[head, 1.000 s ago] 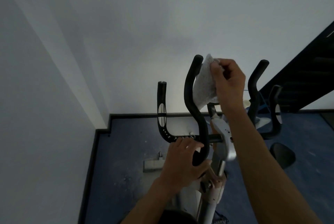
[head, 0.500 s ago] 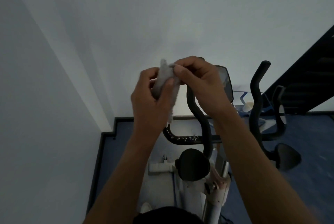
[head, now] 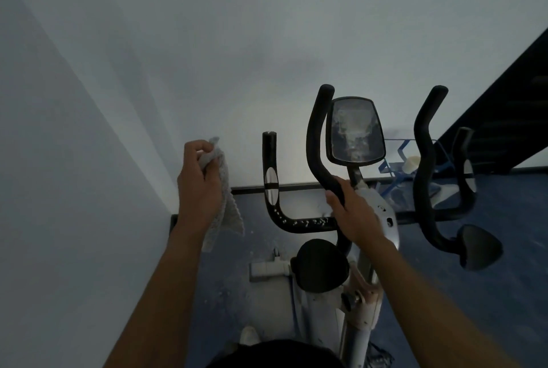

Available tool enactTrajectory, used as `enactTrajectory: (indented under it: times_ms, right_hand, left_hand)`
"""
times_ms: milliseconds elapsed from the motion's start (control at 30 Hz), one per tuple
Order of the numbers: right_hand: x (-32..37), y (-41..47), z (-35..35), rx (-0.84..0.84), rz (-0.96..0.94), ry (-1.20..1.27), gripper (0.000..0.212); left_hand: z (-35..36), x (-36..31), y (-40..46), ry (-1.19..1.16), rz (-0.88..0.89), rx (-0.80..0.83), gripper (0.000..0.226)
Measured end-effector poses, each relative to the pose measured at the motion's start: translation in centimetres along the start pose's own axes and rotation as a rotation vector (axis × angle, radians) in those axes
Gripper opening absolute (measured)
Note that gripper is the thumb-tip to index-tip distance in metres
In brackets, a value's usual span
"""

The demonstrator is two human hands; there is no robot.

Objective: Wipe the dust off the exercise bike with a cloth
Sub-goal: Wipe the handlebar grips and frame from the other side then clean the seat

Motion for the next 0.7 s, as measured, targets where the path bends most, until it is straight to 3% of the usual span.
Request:
enactTrajectory:
  times_ms: [300,400,533,700]
  right_hand:
    - [-0.8,0.8,0.1,-0.047,0.017,0.011,0.040]
    - [-1.0,0.9,0.0,-0.060,0.022,0.021,0.036]
    - [-1.3,1.2,0.2,-0.068,0.039,0.025,0.043]
    - [-1.8,1.5,0.4,-0.088,0.040,0.040,0.049]
  left_hand:
    - [7.1,0.5,6.2,-0.044,-0.030,0.136,0.010]
    - [8.8,0.4,8.0,0.025,0.051,0.207,0.010]
    - [9.8,0.5,8.5,-0.069,0.072,0.287,0.027]
    - [10.2,3.0,8.9,0.008,0.083,0.423,0.012]
Point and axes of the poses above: each hand's wrist, its own y-axis towards the middle knuckle, its own z-axis out of the palm, x = y × z, the point moved 6 cm from there along y, towards the middle knuckle, and after that the axes turned 15 degrees about z, right-handed, at the moved point
